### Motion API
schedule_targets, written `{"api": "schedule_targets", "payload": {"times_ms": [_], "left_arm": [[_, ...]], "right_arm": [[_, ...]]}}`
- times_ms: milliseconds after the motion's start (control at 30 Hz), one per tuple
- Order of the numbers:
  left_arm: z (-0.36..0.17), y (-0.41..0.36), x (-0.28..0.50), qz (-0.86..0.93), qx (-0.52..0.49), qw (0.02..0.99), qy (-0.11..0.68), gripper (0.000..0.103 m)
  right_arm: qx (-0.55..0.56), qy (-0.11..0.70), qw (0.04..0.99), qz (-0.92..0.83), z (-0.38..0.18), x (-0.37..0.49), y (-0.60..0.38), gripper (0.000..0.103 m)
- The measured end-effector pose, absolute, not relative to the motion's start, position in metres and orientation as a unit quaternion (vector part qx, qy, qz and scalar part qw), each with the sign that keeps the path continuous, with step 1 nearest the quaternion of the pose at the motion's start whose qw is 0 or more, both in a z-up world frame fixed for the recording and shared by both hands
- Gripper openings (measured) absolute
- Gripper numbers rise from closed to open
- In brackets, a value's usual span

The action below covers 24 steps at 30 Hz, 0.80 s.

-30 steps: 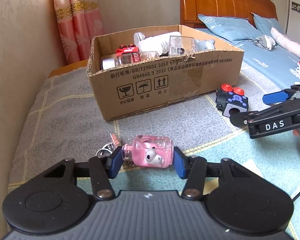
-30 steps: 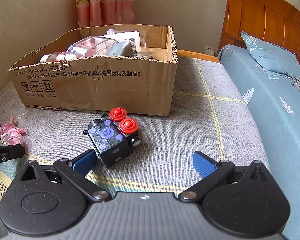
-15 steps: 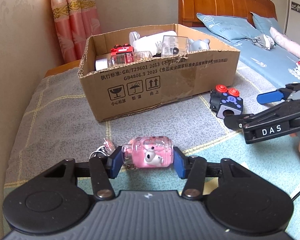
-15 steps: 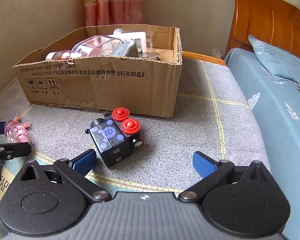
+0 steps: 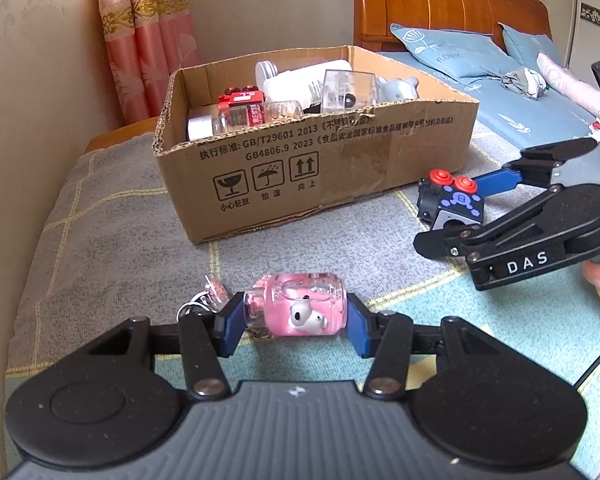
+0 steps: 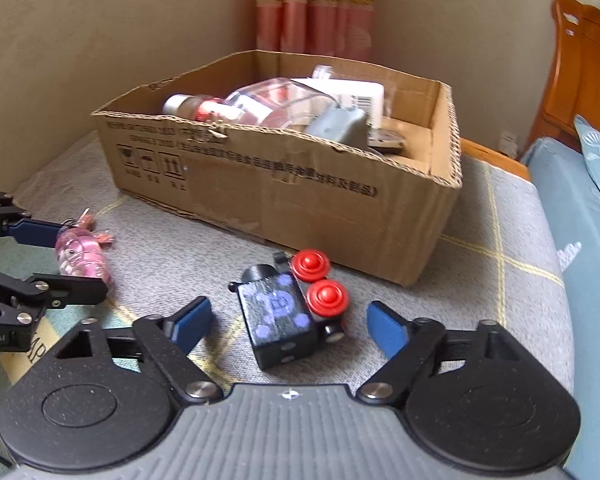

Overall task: Organize rigid objects
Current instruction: 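Grasp the black toy block with red wheels with the right gripper, then carry the keychain bottle and black block into the box and open both grippers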

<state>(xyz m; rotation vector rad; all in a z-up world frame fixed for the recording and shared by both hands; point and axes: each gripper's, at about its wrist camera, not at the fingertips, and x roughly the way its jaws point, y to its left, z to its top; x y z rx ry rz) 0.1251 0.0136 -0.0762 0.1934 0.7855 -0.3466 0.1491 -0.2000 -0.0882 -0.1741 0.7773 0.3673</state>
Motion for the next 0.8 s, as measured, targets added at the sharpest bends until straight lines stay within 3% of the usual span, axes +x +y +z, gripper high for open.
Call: {"api": "schedule_targets", "payload": {"times_ms": [167, 800], "left_arm": [[-0.076, 0.014, 0.126, -0.169, 0.091, 0.903, 0.385, 0.050], [-0.051, 0.014, 0.127, -0.187, 0.112, 0.888, 0.405, 0.050]], "right_arm": [[-0.090, 0.378, 0.902, 0.190, -0.082, 0.152, -0.200, 0.058], [-0.152, 0.376, 0.883, 0.238, -0.052, 0.127, -0.199, 0.055]]}}
